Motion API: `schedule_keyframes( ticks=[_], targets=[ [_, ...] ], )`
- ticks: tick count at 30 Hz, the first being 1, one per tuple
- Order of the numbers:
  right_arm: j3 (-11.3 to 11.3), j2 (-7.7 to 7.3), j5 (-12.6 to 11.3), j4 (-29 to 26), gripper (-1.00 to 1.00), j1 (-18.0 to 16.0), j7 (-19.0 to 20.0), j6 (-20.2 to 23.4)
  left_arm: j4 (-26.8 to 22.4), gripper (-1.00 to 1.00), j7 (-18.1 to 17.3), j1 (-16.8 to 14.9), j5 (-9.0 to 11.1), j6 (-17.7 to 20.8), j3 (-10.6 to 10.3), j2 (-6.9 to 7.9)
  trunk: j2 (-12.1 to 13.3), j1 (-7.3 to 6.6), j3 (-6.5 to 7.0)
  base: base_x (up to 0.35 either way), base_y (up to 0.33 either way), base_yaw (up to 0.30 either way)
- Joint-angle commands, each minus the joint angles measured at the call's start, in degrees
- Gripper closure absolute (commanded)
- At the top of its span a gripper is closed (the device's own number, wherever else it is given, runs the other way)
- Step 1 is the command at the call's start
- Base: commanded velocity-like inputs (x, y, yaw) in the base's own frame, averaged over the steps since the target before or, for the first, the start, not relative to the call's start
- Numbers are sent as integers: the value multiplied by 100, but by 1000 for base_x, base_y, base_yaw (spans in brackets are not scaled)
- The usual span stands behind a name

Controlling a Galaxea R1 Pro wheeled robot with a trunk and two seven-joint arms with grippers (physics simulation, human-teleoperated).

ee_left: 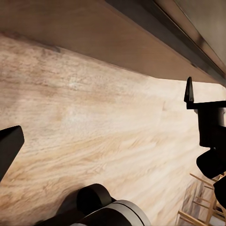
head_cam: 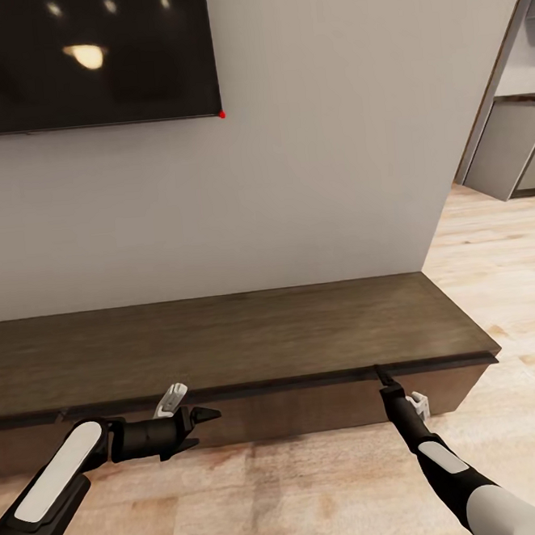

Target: Place each of the two pumpkins and all three candles from the living room inside a cabinet in the living room (use any cabinet), then make sure every cabinet is closed, and position the cauldron so it is next to a table in the living room.

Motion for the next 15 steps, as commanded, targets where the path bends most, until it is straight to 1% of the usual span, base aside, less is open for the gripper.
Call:
schedule_keyframes(
  ticks=[1,7,8,15],
  targets=[
    [48,-3,-44,1,-100,-4,17,-31,-5,-100,56,-4,61,0,-8,4,-2,-1,-5,0,0,0],
    [48,-6,-41,3,-100,-4,15,-30,-7,-100,56,-4,57,-1,-8,4,-2,-1,-5,0,0,0],
    [48,-7,-42,4,100,-4,14,-28,-7,-100,56,-4,57,-1,-8,4,-2,-1,-5,0,0,0],
    [49,-9,-24,6,100,-4,14,-27,-7,-100,56,-4,57,-2,-8,4,-2,-1,-5,0,0,0]
  ],
)
